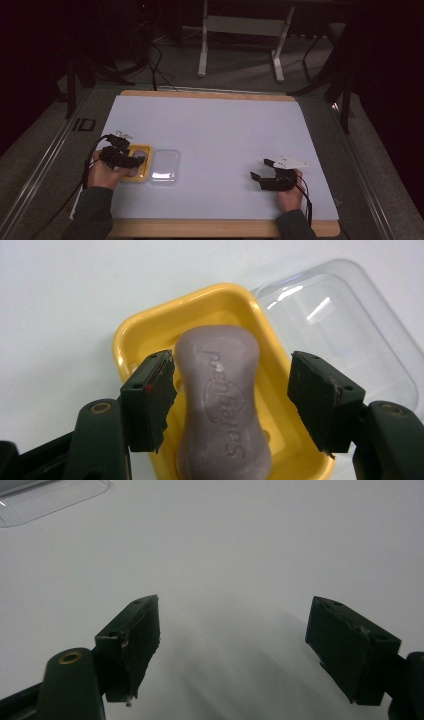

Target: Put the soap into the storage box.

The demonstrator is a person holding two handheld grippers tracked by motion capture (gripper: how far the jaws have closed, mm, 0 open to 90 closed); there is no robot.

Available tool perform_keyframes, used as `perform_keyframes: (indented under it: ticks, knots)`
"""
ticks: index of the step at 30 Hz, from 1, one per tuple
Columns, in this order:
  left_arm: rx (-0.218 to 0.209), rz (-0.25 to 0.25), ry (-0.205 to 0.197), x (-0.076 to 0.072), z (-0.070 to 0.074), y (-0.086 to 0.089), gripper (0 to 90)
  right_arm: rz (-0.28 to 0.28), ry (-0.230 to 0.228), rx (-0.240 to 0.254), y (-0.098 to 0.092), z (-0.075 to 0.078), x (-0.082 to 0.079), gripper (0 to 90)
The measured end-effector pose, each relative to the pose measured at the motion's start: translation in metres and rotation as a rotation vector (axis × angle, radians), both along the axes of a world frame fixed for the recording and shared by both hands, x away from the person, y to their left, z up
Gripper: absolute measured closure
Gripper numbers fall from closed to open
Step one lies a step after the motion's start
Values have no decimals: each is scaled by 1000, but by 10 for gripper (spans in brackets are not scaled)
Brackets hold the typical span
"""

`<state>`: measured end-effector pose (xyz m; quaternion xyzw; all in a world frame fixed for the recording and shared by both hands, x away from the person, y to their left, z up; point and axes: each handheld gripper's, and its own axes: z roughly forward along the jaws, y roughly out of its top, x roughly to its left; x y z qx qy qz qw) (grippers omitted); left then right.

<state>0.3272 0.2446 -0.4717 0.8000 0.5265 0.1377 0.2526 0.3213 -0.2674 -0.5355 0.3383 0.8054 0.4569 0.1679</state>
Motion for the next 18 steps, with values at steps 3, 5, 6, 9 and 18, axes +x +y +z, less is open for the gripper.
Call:
perform_keyframes:
  ticks: [3,5,6,9,18]
  knots:
    - [-11,-17,-12,-1,2,0,356,-1,0,0,0,0,0,212]
    - [-28,-26,-20,-2,4,0,362,0,0,0,0,0,0,212]
    - [-27,-31,-23,-2,4,0,364,-1,0,1,0,0,0,212]
    - [-24,-53,-36,-4,6,-1,369,-1,1,0,0,0,0,212]
    - [-10,-113,-64,-6,8,-8,372,-2,0,3,0,0,0,212]
